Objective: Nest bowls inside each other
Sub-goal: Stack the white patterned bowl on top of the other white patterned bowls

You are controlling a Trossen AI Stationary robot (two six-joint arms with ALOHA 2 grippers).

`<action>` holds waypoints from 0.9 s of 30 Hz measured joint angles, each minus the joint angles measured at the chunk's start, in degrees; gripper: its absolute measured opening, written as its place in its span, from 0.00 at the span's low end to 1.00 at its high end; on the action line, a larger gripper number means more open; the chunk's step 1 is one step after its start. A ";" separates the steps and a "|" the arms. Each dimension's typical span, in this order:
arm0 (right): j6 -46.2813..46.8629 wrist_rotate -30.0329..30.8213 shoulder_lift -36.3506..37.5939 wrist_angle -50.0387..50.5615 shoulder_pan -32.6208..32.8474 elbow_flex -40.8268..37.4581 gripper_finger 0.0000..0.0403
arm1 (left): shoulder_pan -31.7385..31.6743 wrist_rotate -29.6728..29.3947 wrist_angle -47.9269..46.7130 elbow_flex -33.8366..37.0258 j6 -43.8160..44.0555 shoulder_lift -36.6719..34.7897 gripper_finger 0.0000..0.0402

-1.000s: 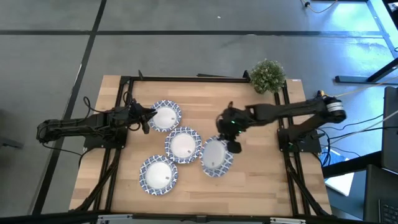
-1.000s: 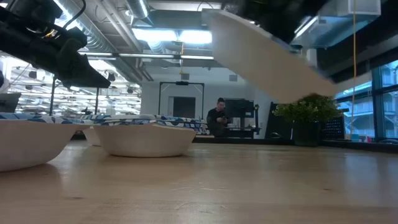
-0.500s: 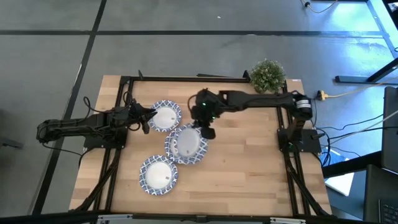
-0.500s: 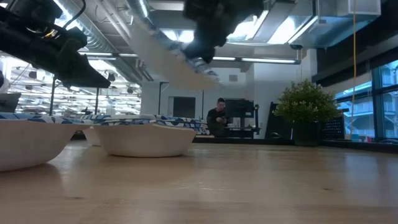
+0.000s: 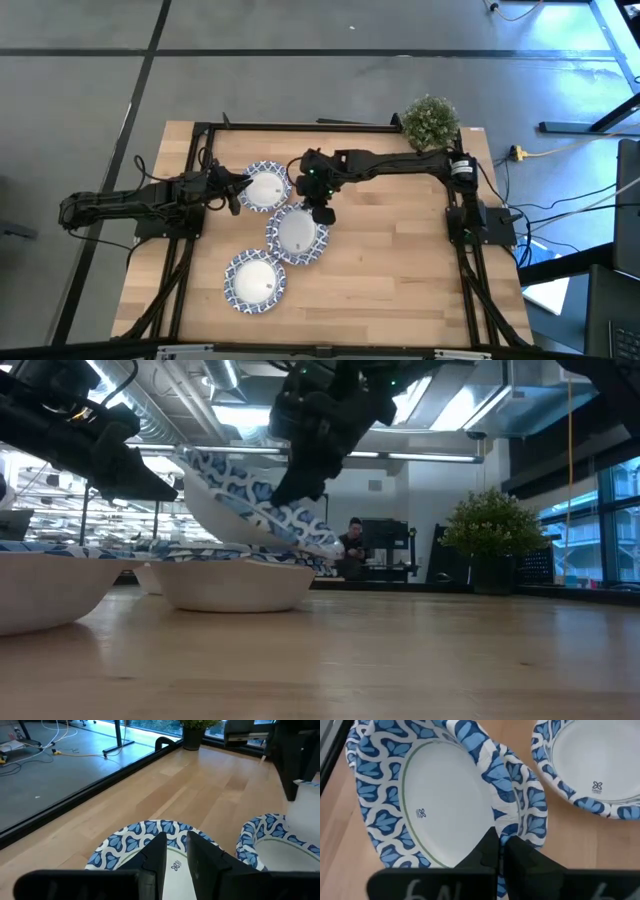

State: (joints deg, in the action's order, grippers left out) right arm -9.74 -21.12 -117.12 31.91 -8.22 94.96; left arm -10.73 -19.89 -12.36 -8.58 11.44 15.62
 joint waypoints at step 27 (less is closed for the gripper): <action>1.81 -1.95 -0.85 -3.31 -1.46 0.02 0.04 | 0.00 -1.06 0.00 0.00 -0.02 0.00 0.17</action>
State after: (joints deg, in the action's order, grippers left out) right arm -7.92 -23.07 -117.97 28.60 -9.68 94.98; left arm -10.73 -20.95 -12.36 -8.58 11.42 15.62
